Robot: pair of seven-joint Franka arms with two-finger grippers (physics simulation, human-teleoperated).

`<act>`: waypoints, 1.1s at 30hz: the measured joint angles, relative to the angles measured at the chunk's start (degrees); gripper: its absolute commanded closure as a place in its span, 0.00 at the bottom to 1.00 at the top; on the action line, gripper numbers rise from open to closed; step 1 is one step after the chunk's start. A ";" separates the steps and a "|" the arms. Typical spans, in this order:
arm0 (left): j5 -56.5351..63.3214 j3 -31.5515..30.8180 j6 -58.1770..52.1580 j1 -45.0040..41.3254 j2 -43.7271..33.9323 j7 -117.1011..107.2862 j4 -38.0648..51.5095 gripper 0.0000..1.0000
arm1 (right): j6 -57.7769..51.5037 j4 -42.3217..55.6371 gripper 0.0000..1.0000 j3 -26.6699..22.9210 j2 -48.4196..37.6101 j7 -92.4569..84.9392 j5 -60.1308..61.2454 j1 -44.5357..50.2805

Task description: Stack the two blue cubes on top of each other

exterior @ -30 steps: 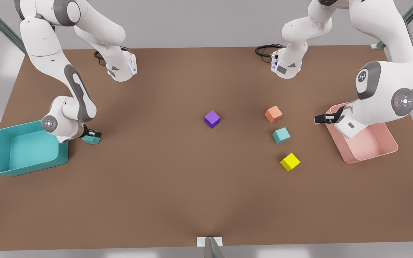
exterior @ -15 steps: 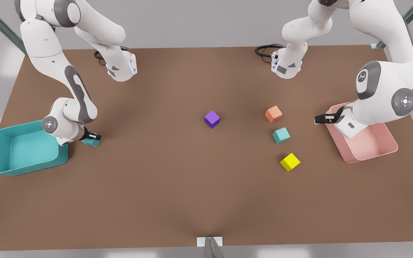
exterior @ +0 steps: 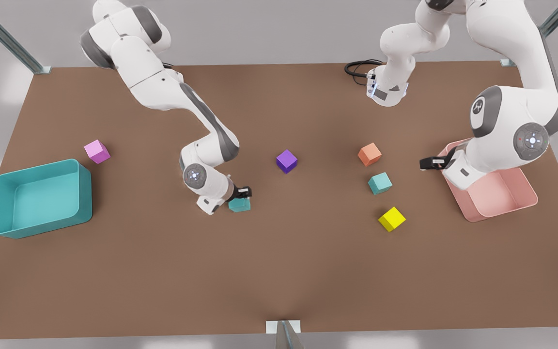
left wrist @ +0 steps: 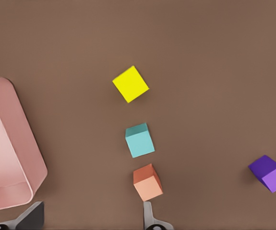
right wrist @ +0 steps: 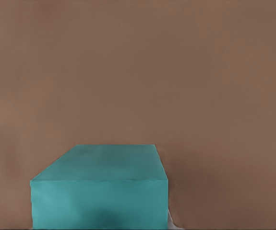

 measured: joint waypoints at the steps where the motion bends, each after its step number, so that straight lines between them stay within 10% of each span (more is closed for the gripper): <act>1: -0.05 2.76 0.03 -3.23 0.04 -0.29 -0.46 0.00 | 0.44 3.48 0.26 -0.16 2.78 2.03 0.19 2.56; 8: -0.81 8.18 5.64 -5.81 0.06 -4.01 -8.92 0.00 | 4.34 15.35 0.26 -2.23 13.21 15.38 -1.37 11.47; 10: -1.87 8.68 8.89 -5.84 -0.01 -5.46 -14.43 0.00 | 5.22 17.27 0.00 -2.95 14.74 18.75 -1.57 13.07; 16: -7.14 8.85 25.42 -7.97 1.15 -9.31 -29.61 0.00 | 6.39 19.81 0.00 -3.21 14.86 27.15 -1.75 13.40; 27: -11.04 8.83 41.37 -10.04 4.14 -13.68 -37.09 0.00 | -21.69 33.11 0.00 -3.07 4.75 24.15 -10.68 -19.78; 33: -11.20 8.83 44.31 -10.91 6.68 -15.07 -37.63 0.00 | -40.83 24.33 0.00 -2.83 -22.28 11.21 -16.70 -19.95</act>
